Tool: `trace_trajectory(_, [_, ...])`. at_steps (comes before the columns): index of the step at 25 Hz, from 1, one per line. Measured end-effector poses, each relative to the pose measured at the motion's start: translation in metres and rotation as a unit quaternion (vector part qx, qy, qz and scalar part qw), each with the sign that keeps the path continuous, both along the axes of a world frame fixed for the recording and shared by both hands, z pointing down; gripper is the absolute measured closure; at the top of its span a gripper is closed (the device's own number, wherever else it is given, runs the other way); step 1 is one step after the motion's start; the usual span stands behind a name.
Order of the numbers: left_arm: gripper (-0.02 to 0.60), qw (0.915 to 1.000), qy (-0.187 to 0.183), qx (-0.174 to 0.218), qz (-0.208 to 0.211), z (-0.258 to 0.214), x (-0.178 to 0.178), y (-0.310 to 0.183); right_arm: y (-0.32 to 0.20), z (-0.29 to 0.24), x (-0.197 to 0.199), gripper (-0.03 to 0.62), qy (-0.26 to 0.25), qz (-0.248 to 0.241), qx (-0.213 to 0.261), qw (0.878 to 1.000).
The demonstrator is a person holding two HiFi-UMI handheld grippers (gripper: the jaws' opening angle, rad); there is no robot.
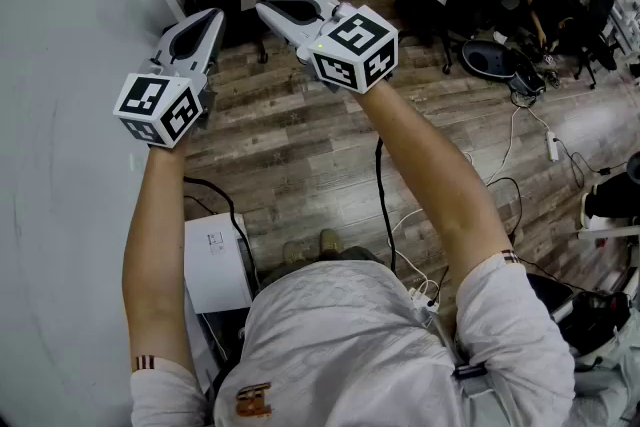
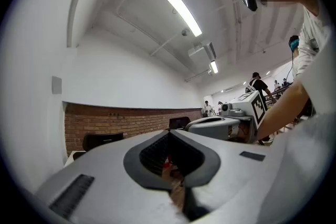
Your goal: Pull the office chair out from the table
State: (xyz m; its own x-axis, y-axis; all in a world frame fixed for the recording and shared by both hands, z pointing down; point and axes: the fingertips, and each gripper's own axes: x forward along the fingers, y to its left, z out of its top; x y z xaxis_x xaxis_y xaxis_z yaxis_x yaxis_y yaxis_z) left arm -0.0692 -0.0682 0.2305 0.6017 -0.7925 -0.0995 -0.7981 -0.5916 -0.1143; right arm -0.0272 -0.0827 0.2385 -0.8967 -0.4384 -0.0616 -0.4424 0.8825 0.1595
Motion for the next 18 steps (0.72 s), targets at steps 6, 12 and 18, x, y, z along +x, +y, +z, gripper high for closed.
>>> trace_trajectory(6, [0.581, 1.0000, 0.000, 0.002, -0.003, 0.000, 0.003, -0.005, -0.003, -0.002, 0.005, 0.594, -0.007, -0.004, 0.003, 1.000])
trace_trajectory(12, [0.581, 0.9999, -0.001, 0.005, -0.011, -0.002, 0.005, -0.013, -0.011, -0.008, 0.015, 0.592, -0.012, -0.005, 0.007, 1.000])
trace_trajectory(18, [0.581, 0.9997, -0.005, 0.009, -0.024, -0.006, 0.016, -0.028, -0.024, -0.013, 0.034, 0.592, -0.008, -0.011, 0.018, 1.000])
